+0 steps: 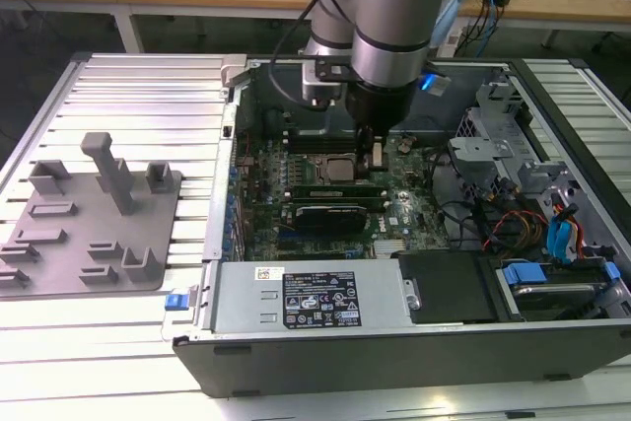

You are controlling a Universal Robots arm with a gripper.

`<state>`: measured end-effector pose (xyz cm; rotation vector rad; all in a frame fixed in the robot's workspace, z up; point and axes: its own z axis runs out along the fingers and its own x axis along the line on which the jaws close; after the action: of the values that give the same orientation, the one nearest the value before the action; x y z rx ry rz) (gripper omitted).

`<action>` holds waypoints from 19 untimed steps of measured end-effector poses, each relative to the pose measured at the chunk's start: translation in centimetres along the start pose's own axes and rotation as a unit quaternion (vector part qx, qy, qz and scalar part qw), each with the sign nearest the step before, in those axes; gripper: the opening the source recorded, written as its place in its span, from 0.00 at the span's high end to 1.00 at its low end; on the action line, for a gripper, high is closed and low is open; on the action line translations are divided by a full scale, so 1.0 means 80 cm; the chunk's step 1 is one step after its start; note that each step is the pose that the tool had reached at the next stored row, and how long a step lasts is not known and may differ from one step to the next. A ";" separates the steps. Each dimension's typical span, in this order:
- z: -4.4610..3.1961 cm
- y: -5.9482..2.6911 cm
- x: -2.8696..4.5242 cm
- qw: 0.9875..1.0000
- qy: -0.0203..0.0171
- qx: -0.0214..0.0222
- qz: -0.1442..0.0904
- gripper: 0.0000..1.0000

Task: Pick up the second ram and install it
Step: 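Press down the second ram until it locks into place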

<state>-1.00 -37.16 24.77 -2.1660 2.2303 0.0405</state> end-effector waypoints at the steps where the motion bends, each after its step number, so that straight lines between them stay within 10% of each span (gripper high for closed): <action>1: 0.0001 0.004 0.0001 1.000 0.000 0.000 0.000 0.92; 11: 0.0008 0.054 0.0016 1.000 0.000 0.000 0.000 0.92; 19: 0.0110 0.062 0.0036 1.000 0.000 0.000 0.000 0.92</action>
<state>-5.96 -37.26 23.86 -2.1665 2.2300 0.0404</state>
